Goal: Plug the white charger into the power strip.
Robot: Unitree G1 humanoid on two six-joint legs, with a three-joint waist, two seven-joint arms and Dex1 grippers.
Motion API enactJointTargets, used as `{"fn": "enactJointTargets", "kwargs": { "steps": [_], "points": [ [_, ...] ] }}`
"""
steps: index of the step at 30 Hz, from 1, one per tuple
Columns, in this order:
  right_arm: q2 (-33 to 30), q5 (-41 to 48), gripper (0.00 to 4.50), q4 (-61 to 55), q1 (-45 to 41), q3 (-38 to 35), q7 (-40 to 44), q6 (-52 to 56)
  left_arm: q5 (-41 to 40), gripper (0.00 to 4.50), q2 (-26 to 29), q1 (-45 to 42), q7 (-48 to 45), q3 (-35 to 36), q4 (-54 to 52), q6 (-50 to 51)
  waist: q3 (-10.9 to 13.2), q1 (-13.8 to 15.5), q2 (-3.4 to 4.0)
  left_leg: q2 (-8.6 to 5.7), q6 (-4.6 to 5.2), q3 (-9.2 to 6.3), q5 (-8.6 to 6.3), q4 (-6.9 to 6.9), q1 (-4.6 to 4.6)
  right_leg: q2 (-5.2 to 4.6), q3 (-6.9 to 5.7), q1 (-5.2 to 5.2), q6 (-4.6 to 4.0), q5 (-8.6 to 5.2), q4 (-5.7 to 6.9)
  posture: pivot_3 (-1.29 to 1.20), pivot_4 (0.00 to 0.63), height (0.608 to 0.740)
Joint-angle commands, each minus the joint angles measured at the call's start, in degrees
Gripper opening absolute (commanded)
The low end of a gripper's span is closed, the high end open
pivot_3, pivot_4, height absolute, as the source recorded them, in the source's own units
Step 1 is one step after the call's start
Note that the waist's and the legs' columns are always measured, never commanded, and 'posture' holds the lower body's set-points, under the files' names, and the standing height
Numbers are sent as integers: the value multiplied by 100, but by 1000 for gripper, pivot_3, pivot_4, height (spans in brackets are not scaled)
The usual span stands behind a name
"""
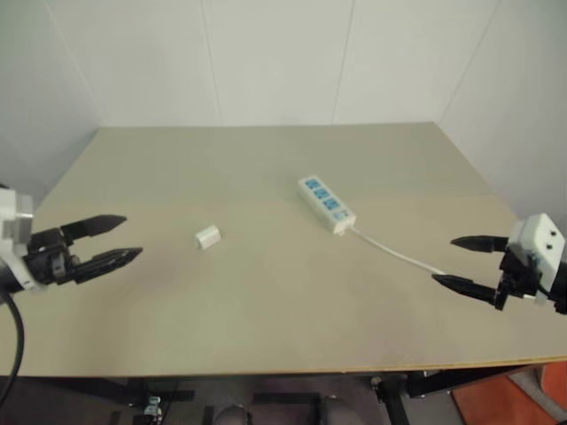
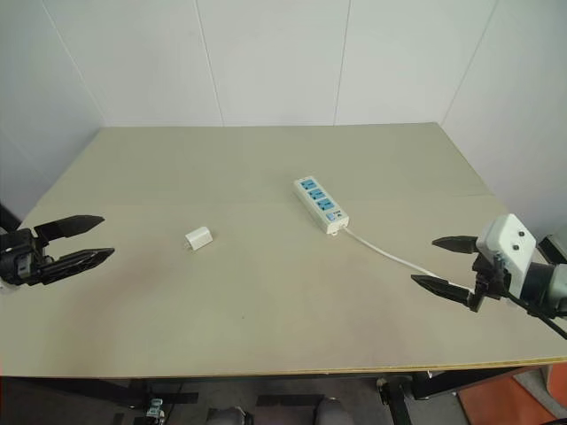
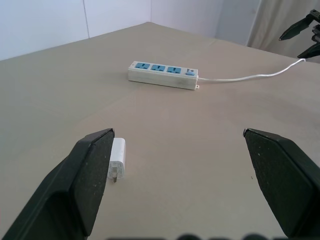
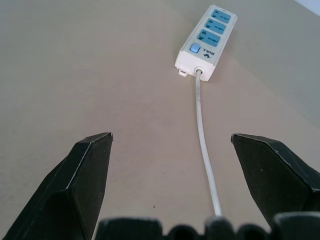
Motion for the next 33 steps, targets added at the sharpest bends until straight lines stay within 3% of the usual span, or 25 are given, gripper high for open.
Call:
{"fn": "enactJointTargets", "kwargs": {
  "steps": [1, 24, 33],
  "points": [
    [6, 139, 4451, -136, -7, -201, -54, 23, -15, 4500, 142, -24, -34, 95, -15, -48, 0, 0, 0, 0, 0, 0, 0, 0, 0, 0, 0, 0, 0, 0, 0, 0, 150, 740],
    [128, 66, 4451, -105, -132, 30, -201, -45, 47, 4500, -70, -243, 244, -151, 34, -158, -1, 0, 0, 0, 0, 0, 0, 1, 1, 0, 0, 1, 0, 0, 2, 0, 150, 740],
    [1375, -870, 4451, 1306, -1975, 1533, -1039, -870, 648, 4500, -729, -1638, 705, -1305, 660, -585, -6, -23, -8, -1, -1, -1, 1, 7, 19, 4, 1, 17, -4, 9, 3, 0, 150, 740]
  ]
}}
